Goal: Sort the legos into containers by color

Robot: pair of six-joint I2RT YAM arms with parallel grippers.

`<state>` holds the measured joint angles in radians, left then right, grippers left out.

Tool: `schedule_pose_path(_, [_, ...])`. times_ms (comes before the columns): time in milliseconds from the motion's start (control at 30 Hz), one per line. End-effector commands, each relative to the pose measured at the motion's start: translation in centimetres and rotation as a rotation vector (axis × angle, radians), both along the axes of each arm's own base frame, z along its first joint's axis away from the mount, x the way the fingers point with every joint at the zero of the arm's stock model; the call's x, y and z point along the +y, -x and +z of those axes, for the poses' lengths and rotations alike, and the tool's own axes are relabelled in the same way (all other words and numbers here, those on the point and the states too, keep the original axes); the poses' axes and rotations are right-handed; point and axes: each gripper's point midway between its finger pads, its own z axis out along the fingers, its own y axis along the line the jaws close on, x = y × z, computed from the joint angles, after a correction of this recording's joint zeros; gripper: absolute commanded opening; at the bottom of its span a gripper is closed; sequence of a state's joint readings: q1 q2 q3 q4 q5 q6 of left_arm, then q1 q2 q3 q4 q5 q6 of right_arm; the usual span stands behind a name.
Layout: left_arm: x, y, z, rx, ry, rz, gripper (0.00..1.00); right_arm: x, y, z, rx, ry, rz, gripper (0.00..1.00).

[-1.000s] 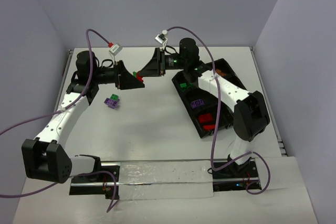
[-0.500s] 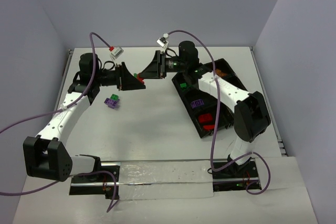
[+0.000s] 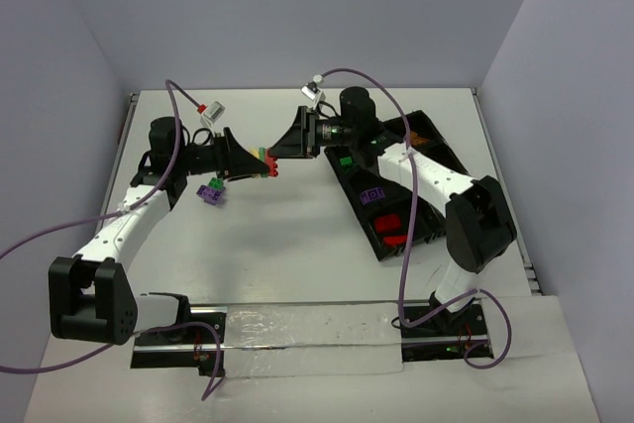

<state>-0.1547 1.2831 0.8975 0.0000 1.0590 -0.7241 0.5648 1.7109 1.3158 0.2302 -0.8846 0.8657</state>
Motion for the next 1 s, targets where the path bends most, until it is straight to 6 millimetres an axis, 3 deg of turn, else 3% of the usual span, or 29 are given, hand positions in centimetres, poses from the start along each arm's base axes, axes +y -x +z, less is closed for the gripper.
schedule_pose_path(0, [0.1, -0.1, 2.1, -0.092, 0.049, 0.008, 0.69, -0.9, 1.0, 3.3, -0.084, -0.051, 0.005, 0.00])
schedule_pose_path(167, [0.1, 0.1, 2.6, -0.101, 0.064, -0.005, 0.69, -0.9, 0.9, 2.8, -0.074, -0.045, 0.001, 0.00])
schedule_pose_path(467, [0.0, 0.7, 4.1, -0.125, 0.106, -0.028, 0.50, -1.1, 0.8, 2.6, -0.064, -0.045, -0.018, 0.00])
schedule_pose_path(567, [0.0, 0.9, 4.1, -0.114, 0.118, -0.029, 0.39, -1.0, 0.8, 2.3, -0.055, -0.046, -0.017, 0.00])
schedule_pose_path(667, [0.0, 1.0, 4.2, -0.119, 0.126, -0.028, 0.22, -1.0, 0.8, 2.0, -0.043, -0.050, -0.017, 0.00])
schedule_pose_path(733, [0.0, 1.0, 4.2, -0.117, 0.129, -0.026, 0.02, -1.0, 0.8, 1.5, -0.033, -0.043, -0.019, 0.00])
schedule_pose_path(967, [0.1, 0.7, 3.9, -0.111, 0.126, -0.015, 0.00, -1.1, 0.6, 1.3, -0.030, -0.022, -0.028, 0.00])
